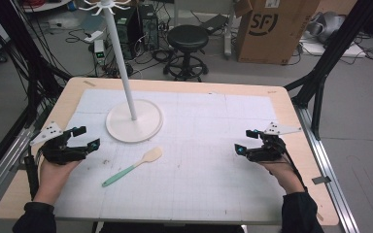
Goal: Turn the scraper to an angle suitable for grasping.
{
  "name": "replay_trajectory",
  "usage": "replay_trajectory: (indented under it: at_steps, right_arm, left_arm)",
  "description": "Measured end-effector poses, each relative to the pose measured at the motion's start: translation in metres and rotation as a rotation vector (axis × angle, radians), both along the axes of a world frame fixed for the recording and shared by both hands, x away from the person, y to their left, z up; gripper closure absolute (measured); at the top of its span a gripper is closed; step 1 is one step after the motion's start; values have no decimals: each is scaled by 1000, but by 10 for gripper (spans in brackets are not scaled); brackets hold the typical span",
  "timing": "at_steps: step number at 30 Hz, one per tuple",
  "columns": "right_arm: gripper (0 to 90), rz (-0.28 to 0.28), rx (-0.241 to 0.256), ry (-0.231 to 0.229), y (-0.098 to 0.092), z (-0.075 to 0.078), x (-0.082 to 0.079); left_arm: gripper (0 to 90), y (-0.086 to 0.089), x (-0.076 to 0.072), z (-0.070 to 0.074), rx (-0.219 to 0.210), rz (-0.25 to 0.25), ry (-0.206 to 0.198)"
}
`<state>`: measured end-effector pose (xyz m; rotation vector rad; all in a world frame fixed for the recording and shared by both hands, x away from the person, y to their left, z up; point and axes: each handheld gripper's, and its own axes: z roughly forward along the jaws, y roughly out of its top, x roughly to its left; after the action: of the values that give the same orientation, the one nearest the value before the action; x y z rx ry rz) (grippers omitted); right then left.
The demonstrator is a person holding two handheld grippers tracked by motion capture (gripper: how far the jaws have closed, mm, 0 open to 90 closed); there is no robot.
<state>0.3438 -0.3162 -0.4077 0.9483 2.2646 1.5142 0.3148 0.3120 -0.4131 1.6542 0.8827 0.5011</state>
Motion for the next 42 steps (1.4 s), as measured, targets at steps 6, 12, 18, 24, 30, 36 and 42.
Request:
replay_trajectory:
  at_steps: [6, 12, 18, 24, 30, 36, 42]
  right_arm:
    - [155, -1, 2, -5, -1, 0, 0]
    - [155, -3, 6, -6, -1, 1, 0]
    - [153, 0, 3, -8, -2, 1, -1]
    - [153, -12, 7, -11, -4, 1, -2]
    - [153, -9, 1, -9, -3, 1, -2]
    - [153, -9, -3, -10, -3, 0, -2]
    - [153, -7, -5, -6, -3, 0, -2]
  left_arm:
    - [183, -3, 0, -1, 13, -25, 3]
    - [186, -14, 1, -4, 51, -77, 21]
    - [253, -34, 3, -7, 102, -141, 49]
    - [338, -62, 5, -15, 141, -237, 105]
    - [382, -91, 5, -25, 230, -303, 157]
    - [521, -110, 5, -32, 306, -348, 198]
    - [615, -121, 4, -35, 353, -352, 213]
